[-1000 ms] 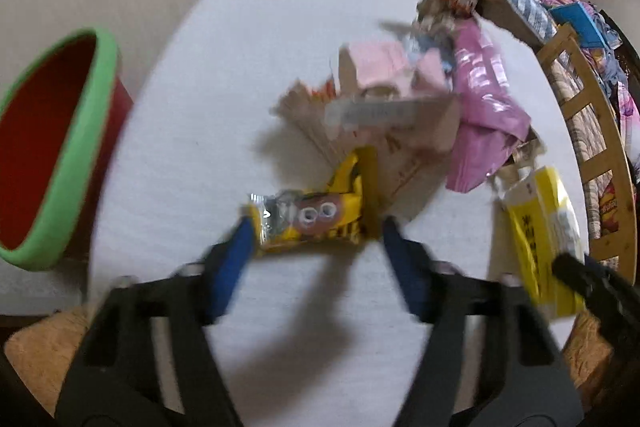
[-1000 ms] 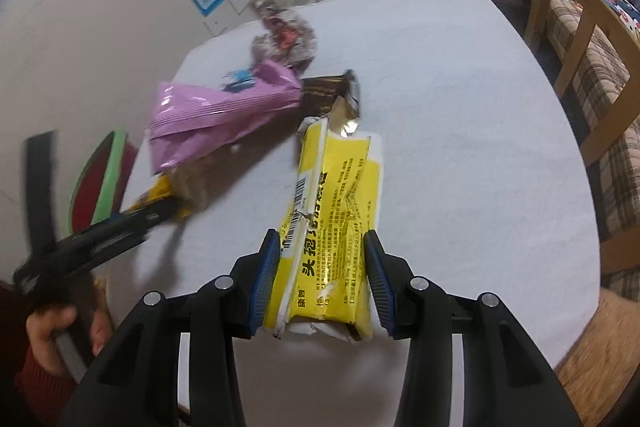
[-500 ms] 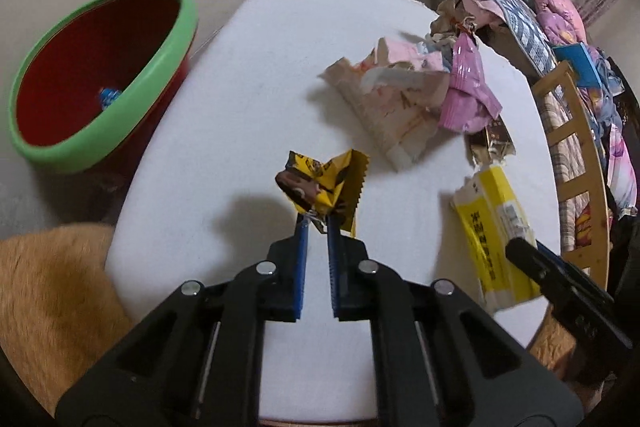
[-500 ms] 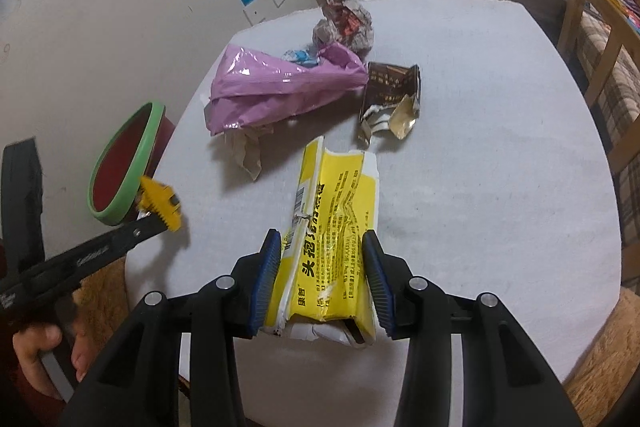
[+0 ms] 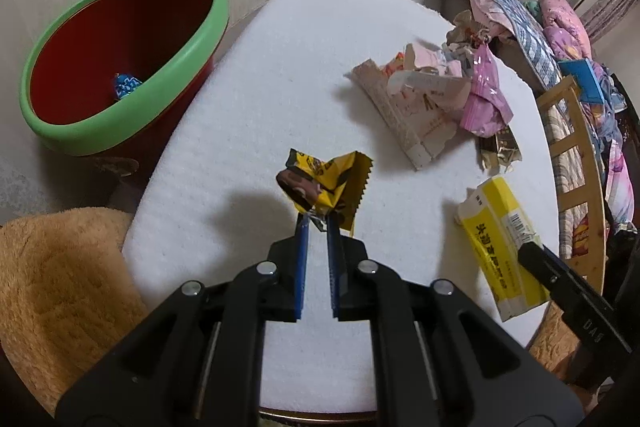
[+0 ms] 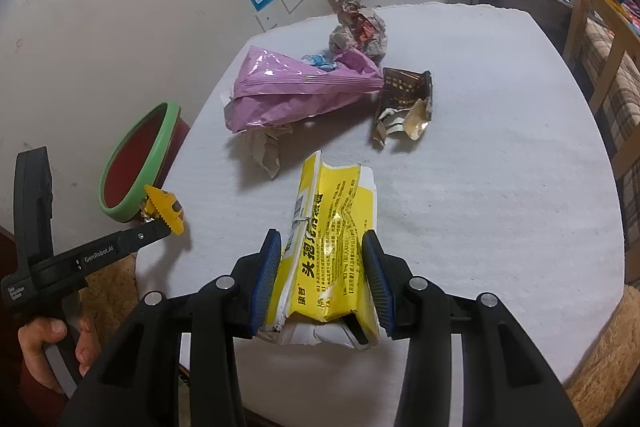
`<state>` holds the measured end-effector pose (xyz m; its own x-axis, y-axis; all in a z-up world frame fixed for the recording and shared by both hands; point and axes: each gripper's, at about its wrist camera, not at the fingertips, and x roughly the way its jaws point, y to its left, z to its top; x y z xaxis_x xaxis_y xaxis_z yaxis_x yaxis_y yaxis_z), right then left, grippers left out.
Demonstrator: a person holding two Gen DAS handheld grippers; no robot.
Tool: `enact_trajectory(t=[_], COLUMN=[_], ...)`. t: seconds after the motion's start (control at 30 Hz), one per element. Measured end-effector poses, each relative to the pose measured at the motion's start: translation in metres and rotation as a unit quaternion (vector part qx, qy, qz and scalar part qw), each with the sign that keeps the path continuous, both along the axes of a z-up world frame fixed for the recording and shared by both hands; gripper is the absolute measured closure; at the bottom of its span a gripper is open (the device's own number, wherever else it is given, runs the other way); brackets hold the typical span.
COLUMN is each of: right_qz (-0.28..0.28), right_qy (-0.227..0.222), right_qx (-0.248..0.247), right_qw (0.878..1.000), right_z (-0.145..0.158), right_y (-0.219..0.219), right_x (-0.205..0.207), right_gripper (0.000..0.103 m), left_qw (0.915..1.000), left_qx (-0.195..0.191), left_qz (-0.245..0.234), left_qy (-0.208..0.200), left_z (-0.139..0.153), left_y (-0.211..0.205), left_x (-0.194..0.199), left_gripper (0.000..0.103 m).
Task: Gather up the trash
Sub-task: 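Carry the candy wrapper and yellow bag over the bucket and open both grippers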
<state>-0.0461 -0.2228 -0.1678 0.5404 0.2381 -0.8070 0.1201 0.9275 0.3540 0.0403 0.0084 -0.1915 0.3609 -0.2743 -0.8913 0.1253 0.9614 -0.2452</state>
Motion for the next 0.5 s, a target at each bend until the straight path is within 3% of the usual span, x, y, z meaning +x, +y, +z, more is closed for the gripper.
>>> enact_trajectory(t=[0.5], right_qz=[0.041], right_qy=[0.006], right_qx=[0.002], right_qw=[0.999], right_z=[-0.005], right_y=[0.024], right_x=[0.003], right_gripper=[0.061], left_qw=[0.9997], left_qx=[0.02], left_qz=[0.006], left_qy=[-0.016], left_z=[0.006], left_y=[0.005], left_x=[0.0], left_gripper=[0.094])
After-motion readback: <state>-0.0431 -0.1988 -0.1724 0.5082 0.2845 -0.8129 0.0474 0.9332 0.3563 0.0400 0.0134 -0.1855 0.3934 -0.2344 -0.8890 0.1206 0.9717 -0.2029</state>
